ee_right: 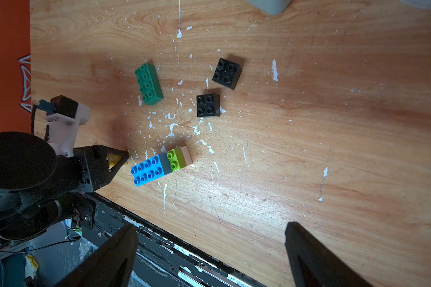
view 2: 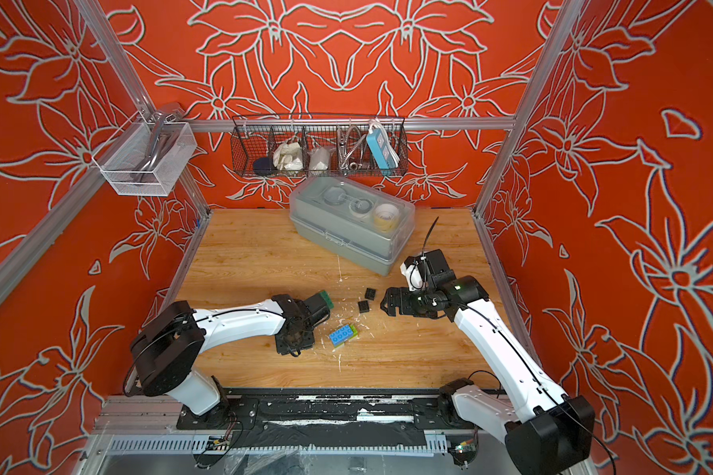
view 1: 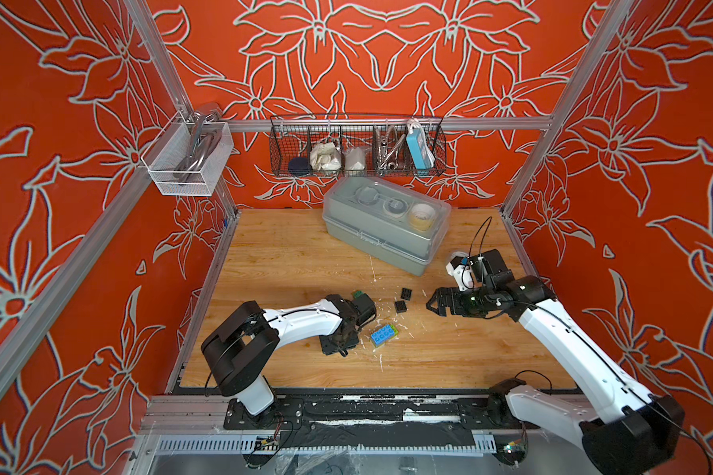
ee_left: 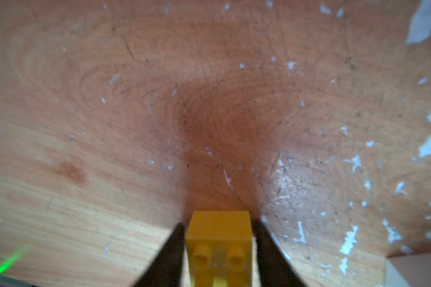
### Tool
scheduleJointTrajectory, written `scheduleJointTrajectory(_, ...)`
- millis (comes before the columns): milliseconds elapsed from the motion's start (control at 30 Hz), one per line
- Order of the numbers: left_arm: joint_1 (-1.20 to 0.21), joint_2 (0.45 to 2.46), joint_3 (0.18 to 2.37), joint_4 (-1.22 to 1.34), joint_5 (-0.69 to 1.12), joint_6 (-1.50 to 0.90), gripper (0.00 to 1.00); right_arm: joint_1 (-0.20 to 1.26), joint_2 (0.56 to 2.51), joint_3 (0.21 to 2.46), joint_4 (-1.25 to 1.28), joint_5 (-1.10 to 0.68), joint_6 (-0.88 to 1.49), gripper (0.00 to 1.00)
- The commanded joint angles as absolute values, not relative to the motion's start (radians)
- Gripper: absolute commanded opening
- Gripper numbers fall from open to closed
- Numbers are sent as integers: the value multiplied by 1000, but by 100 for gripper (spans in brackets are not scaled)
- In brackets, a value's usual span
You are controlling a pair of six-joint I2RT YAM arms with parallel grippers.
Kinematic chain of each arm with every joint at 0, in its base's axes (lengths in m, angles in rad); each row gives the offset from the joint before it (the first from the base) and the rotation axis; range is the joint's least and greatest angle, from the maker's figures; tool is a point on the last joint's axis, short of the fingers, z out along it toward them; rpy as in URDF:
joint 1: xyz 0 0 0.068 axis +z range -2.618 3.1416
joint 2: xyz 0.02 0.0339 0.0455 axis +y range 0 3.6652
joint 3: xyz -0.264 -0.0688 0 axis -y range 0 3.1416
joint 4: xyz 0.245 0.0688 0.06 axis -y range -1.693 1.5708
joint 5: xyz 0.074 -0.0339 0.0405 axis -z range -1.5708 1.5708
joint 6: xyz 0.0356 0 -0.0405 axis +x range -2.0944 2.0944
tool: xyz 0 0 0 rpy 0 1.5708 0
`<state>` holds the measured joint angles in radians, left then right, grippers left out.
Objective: Assemble a giraffe with lego
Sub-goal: Place the lego brick at the center of the board, then pick up the lego brick from the center of the board.
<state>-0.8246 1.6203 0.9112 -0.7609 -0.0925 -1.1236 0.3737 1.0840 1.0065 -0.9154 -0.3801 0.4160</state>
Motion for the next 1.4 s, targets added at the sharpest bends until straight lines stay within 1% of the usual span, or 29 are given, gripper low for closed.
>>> scheduleJointTrajectory(0, -826, 1617, 895, -775, -56, -1111, 71, 372, 1085, 1035, -927, -359, 403, 97)
scheduleJointTrajectory(33, -825, 1595, 902, -793, -58, -1112, 78, 371, 1085, 1031, -925, -362, 405, 97)
scheduleJointTrajectory(100, -825, 1550, 914, -831, -65, -1114, 83, 371, 1087, 1025, -919, -363, 405, 97)
scheduleJointTrajectory(233, -825, 1463, 949, -912, -90, -1130, 84, 371, 1107, 1024, -906, -353, 399, 97)
scheduleJointTrajectory(333, -824, 1442, 1039, -957, -91, -1093, 83, 371, 1187, 1044, -899, -338, 373, 97)
scheduleJointTrajectory(433, -824, 1511, 1191, -988, -83, -1010, 79, 371, 1281, 1072, -910, -312, 337, 97)
scheduleJointTrajectory(467, -824, 1543, 1234, -979, -74, -976, 75, 370, 1295, 1079, -916, -308, 335, 97)
scheduleJointTrajectory(533, -824, 1619, 1327, -959, -65, -918, 71, 366, 1271, 1079, -920, -299, 351, 98)
scheduleJointTrajectory(567, -821, 1666, 1370, -955, -53, -890, 70, 362, 1246, 1076, -925, -297, 362, 98)
scheduleJointTrajectory(700, -818, 1874, 1638, -1000, -7, -824, 71, 338, 1153, 1036, -994, -330, 396, 98)
scheduleJointTrajectory(800, -816, 2039, 1835, -1078, 21, -834, 71, 309, 1088, 987, -1016, -357, 413, 98)
scheduleJointTrajectory(867, -816, 2120, 1918, -1101, 47, -867, 71, 280, 1078, 983, -1034, -364, 400, 98)
scheduleJointTrajectory(1067, -817, 2253, 2019, -1126, 66, -920, 67, 212, 1058, 991, -1056, -375, 367, 98)
scheduleJointTrajectory(1367, -816, 2323, 2046, -1113, 94, -929, 64, 187, 1110, 1010, -1039, -395, 336, 98)
